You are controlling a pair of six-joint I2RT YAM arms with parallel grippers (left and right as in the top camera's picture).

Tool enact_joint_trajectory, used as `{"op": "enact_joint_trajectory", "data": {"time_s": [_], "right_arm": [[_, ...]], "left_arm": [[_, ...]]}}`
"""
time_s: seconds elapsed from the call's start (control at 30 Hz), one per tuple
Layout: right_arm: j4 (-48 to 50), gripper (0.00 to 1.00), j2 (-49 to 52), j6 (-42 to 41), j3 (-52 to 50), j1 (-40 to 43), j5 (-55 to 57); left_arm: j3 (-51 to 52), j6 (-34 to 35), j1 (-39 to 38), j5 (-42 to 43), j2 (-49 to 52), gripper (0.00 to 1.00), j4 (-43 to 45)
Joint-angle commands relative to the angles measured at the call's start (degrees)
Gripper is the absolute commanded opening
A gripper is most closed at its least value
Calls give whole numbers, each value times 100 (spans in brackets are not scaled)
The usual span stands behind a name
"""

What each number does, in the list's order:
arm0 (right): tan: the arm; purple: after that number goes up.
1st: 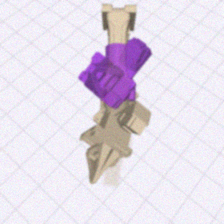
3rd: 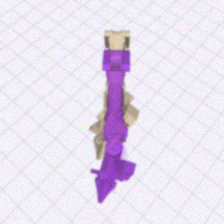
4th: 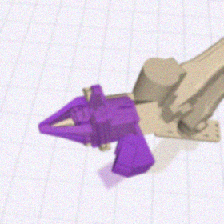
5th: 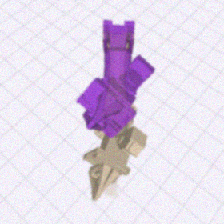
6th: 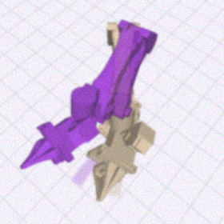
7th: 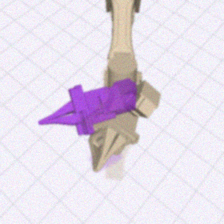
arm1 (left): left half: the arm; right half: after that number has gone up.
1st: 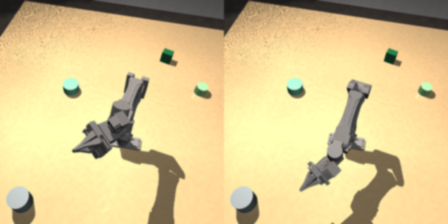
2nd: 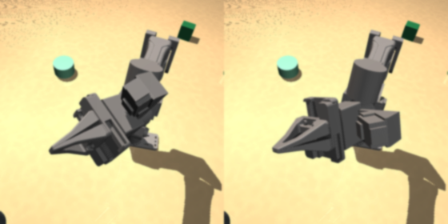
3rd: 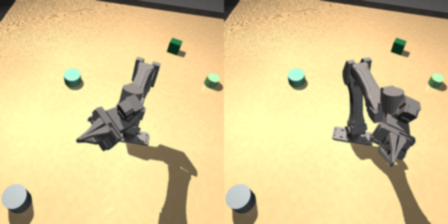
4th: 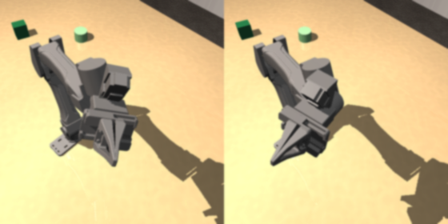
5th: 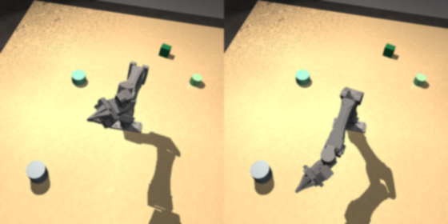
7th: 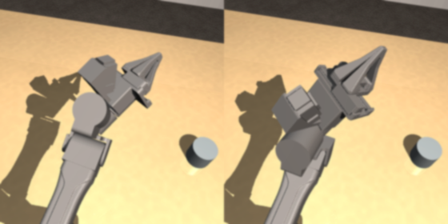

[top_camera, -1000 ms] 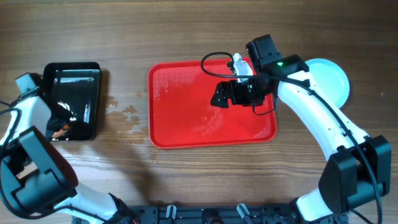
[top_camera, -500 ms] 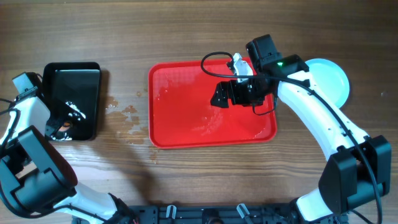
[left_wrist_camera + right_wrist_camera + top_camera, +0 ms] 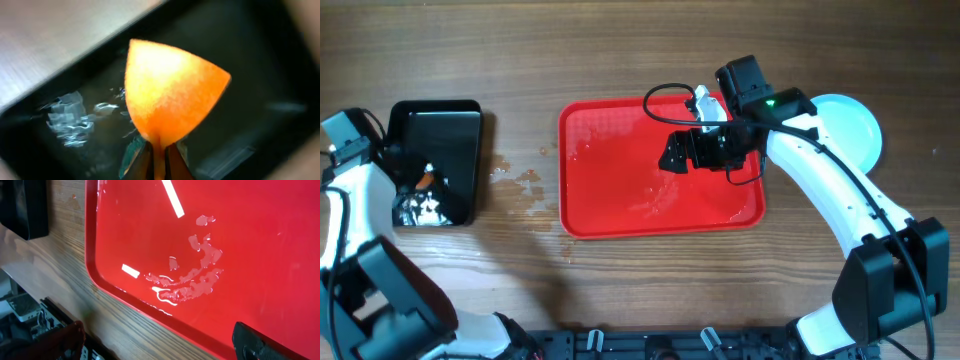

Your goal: Clean dirty plates on tray and stack at the side

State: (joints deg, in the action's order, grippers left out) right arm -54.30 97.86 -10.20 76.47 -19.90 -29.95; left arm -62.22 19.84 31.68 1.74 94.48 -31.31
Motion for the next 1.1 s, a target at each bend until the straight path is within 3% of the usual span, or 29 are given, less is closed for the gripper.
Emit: {"op": "enact_joint_trajectory", "data": {"time_s": [0.0,0.13,0.57,0.6,0.67,0.8,0.97,1.07], "right_arm": [[26,95,-57,118,-22,-20,42],[22,95,-57,118,-22,-20,42],[-2,95,-57,118,-22,-20,42],[-2,95,-57,120,-22,-20,42],[0,95,-57,120,-22,-20,42],[4,95,-57,118,-22,-20,42],[-15,95,-57,120,-22,-20,42],[-15,95,-57,118,-22,-20,42]], "left_arm": [[-90,13,4,2271,-103,4,238],[-90,13,7,3128,-61,4,398],[-72,-11,50,2826,568,11,238],[-72,-9,76,2645,568,16,190],[-74,-11,136,2422,568,38,118],[-74,-9,326,2391,566,41,2],[-74,-9,516,2393,557,29,-140],[-74,-11,518,2444,551,28,-146]]}}
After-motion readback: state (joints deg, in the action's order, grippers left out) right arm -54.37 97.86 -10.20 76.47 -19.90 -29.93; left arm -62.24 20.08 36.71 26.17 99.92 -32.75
